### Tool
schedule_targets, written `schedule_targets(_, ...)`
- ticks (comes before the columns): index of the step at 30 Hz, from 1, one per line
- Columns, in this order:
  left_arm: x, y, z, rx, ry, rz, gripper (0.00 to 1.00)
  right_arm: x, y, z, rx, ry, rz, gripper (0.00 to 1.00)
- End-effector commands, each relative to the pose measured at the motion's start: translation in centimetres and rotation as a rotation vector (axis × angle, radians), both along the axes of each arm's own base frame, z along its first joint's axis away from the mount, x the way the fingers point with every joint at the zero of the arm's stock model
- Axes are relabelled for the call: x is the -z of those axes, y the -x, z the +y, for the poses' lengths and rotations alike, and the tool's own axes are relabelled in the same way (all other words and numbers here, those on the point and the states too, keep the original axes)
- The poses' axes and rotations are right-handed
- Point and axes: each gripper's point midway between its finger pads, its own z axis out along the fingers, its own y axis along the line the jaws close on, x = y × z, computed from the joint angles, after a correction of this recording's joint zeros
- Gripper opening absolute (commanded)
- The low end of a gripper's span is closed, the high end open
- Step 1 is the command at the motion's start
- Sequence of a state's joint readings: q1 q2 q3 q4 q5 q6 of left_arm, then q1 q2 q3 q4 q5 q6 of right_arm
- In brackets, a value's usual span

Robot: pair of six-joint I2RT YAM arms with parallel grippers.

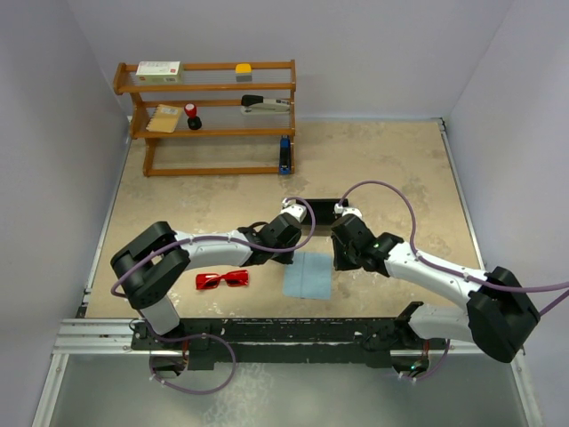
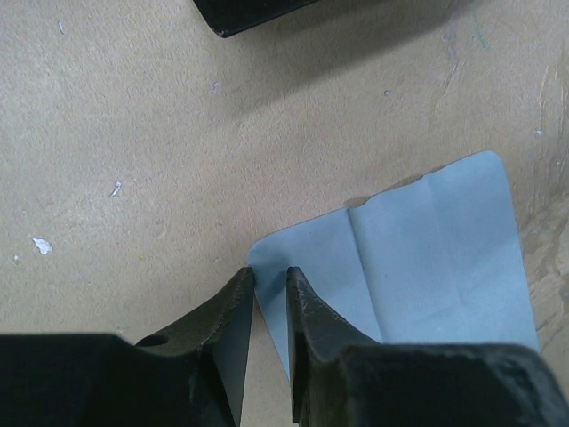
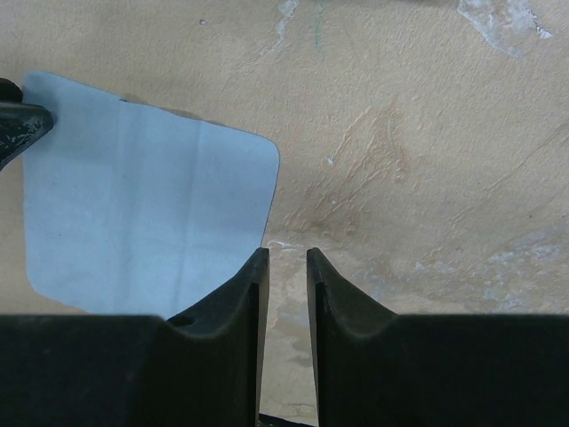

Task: Organize the sunglasses
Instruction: Fold the glasses cleaning cloth at the center of the board.

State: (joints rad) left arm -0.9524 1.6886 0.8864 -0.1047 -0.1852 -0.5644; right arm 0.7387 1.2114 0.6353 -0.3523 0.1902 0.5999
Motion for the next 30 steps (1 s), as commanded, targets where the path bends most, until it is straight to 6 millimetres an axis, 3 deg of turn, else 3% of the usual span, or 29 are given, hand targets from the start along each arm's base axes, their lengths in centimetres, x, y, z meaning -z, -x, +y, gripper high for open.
schedule_targets(1, -0.7, -0.3, -1.4, 0.012, 0.035, -0.01, 0.18, 0.1, -0.2, 0.1, 0.003, -0.006, -0.003, 0.26)
schedule_targets(6, -0.7, -0.4, -1.5, 0.014, 0.036, -0.009, 0.15, 0.1, -0.2, 0.1, 0.006, -0.006, -0.002, 0.27)
schedule_targets(9, -0.6, -0.3, -1.6, 0.019, 0.037, -0.007, 0.06, 0.2, -0.1, 0.1, 0.005, -0.004, 0.0, 0.27)
schedule_targets(14, -0.6, -0.3, -1.5, 0.02, 0.03, -0.005, 0.0, 0.2, -0.3, 0.1, 0.004, -0.004, -0.002, 0.26)
schedule_targets(30, -2.1, -0.8, -0.3, -0.007, -0.003, -0.055, 0.0, 0.2, -2.2, 1.7, -0.036, -0.017, -0.039, 0.27)
